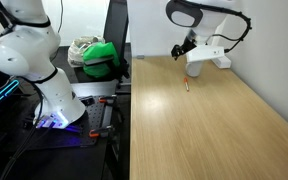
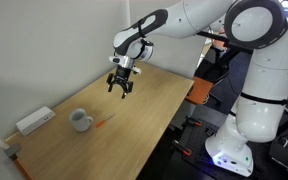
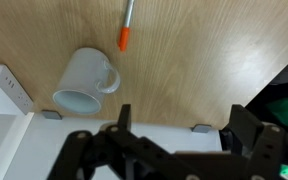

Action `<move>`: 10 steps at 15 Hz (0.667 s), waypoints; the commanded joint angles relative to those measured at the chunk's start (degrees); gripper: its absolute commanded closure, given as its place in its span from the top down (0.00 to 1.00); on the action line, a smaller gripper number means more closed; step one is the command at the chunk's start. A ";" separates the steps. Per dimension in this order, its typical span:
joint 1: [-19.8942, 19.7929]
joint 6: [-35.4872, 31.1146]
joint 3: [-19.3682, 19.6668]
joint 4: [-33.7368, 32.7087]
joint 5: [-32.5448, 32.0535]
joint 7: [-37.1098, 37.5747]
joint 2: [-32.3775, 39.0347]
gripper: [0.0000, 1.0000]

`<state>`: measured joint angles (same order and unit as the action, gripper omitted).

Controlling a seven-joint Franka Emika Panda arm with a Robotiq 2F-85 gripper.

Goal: Pick up the pen and put it in the white cup

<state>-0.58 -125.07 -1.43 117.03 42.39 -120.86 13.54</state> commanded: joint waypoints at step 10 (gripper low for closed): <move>-1.63 -9.48 -3.25 -1.44 14.11 -10.90 6.75 1.00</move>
<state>-1.14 -133.64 -3.31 116.85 53.30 -129.18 18.35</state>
